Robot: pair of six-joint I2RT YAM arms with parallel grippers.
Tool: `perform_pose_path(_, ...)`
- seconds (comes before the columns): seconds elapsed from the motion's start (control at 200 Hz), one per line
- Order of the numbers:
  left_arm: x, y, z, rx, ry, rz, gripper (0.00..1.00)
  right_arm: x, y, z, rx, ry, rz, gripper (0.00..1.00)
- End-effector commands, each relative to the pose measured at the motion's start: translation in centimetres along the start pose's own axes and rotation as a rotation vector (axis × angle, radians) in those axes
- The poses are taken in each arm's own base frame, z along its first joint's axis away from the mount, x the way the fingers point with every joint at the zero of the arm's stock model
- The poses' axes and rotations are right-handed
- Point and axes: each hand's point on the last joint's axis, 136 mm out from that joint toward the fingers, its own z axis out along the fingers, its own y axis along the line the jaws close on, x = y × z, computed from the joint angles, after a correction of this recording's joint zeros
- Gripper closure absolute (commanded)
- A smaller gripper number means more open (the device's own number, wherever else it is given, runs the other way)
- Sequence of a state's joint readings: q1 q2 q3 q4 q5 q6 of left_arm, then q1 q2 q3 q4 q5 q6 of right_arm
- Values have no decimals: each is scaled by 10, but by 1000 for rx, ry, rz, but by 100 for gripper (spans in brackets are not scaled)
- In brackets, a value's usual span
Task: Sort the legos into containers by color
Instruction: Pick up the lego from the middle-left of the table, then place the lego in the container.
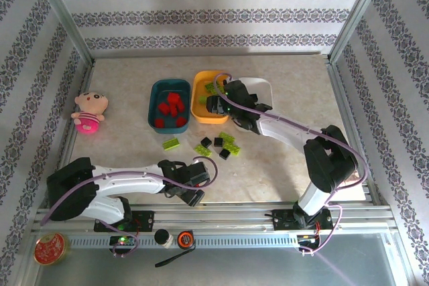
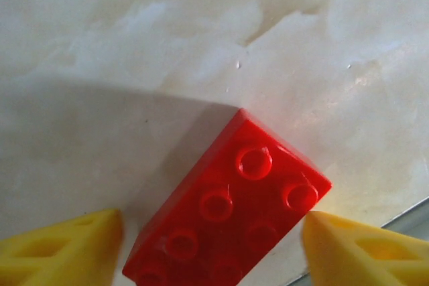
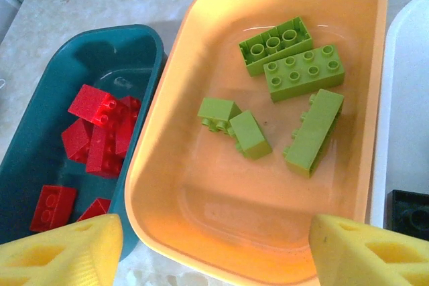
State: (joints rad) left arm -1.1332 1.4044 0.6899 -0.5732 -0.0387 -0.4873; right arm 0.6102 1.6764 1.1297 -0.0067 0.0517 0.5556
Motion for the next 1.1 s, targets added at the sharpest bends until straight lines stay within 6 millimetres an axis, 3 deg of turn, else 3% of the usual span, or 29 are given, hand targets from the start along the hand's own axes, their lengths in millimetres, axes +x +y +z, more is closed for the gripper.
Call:
perform_pose_path(0.0, -12, -7, -3, 4, -42, 39, 40, -11, 1, -11, -19, -38, 26, 26)
perform_pose_path(0.375, -21, -2, -5, -15, -82, 5, 68, -11, -7, -15, -7, -47, 43, 26)
perform_pose_path(0.565, -57, 17, -25, -1, -211, -123, 76, -10, -14, -23, -5, -55, 62, 26)
perform_pose_path(0.725, -109, 55, -68, 74, -426, -313, 78, -4, -19, -31, -3, -55, 66, 26)
perform_pose_path(0.884, -154, 113, -112, 56, -624, -484, 79, 4, -25, -37, 1, -50, 72, 25)
perform_pose_path(0.984, -180, 154, -127, 15, -713, -593, 80, 8, -27, -40, 2, -44, 74, 25)
perform_pose_path(1.094, -200, 194, -125, -39, -742, -690, 82, 13, -28, -41, -2, -34, 78, 25)
